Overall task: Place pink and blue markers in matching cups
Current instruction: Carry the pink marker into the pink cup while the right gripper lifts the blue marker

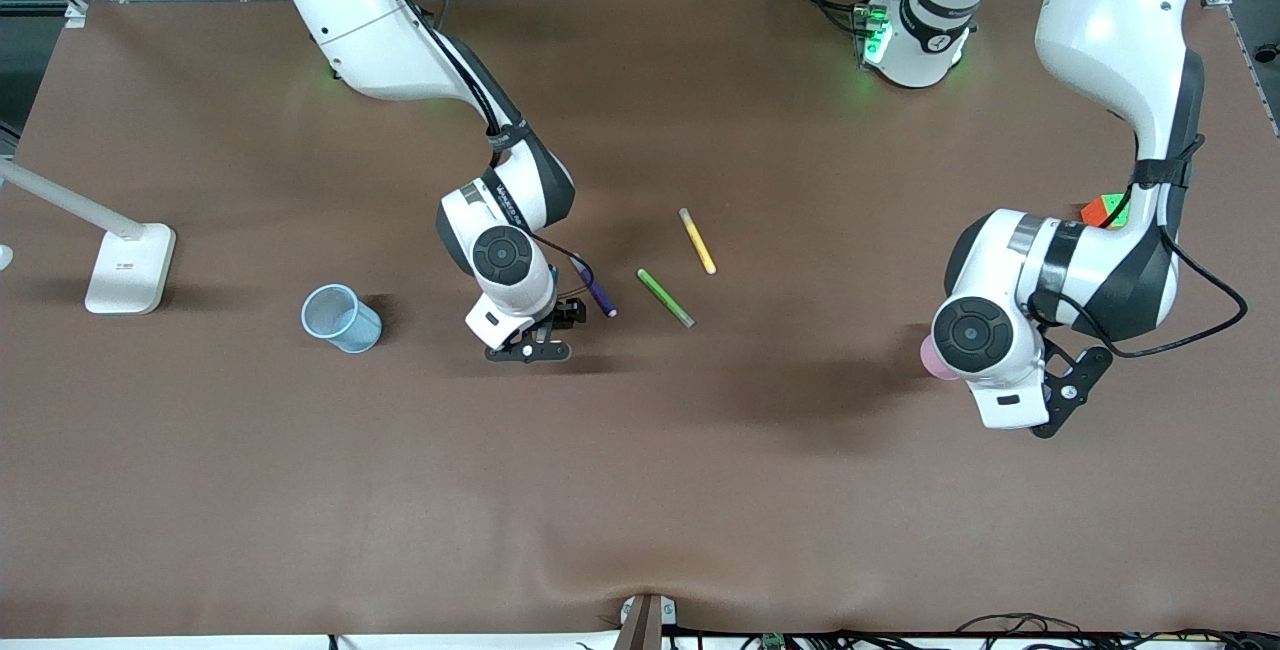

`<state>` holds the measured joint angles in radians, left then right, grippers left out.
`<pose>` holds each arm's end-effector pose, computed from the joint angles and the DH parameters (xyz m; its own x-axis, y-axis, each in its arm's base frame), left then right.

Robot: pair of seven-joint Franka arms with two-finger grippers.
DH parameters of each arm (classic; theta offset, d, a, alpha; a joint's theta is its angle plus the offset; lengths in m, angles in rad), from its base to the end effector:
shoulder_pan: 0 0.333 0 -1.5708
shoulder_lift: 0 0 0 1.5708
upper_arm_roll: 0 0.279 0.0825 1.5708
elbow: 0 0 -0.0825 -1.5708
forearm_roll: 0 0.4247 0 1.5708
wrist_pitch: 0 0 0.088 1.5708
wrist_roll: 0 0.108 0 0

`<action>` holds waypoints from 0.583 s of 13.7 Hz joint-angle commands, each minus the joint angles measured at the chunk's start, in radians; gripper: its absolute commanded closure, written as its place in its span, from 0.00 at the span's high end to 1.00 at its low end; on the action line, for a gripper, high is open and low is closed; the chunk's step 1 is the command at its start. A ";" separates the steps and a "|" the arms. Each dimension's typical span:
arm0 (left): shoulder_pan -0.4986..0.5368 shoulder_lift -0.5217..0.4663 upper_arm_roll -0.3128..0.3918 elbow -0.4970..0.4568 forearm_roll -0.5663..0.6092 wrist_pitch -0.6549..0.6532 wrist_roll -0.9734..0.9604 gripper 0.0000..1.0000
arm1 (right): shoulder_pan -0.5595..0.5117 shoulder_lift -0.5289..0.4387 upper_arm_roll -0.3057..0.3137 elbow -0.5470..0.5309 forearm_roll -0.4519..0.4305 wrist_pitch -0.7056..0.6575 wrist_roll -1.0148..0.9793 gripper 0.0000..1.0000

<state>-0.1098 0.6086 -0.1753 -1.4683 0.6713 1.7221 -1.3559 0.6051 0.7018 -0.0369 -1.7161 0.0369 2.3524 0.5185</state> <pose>0.6847 -0.1243 0.2664 0.6700 0.6387 0.3783 0.7362 -0.5062 -0.4492 0.5616 0.3599 0.1159 0.9980 0.0298 -0.0566 0.0317 -0.9990 0.0316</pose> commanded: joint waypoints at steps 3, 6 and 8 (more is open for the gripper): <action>-0.002 0.017 -0.001 0.016 0.025 -0.002 -0.049 0.00 | 0.002 0.004 -0.003 0.003 0.003 0.007 0.005 0.05; 0.001 0.022 -0.001 0.016 0.019 -0.002 -0.051 0.00 | -0.004 0.004 -0.003 0.003 0.001 0.008 0.002 0.00; -0.002 0.026 -0.001 0.016 0.017 -0.002 -0.070 0.00 | -0.007 0.001 -0.003 0.003 0.000 0.008 -0.002 0.00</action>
<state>-0.1079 0.6225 -0.1752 -1.4683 0.6715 1.7221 -1.3926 0.6051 0.7009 -0.0359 -1.7079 0.0374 2.3580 0.5184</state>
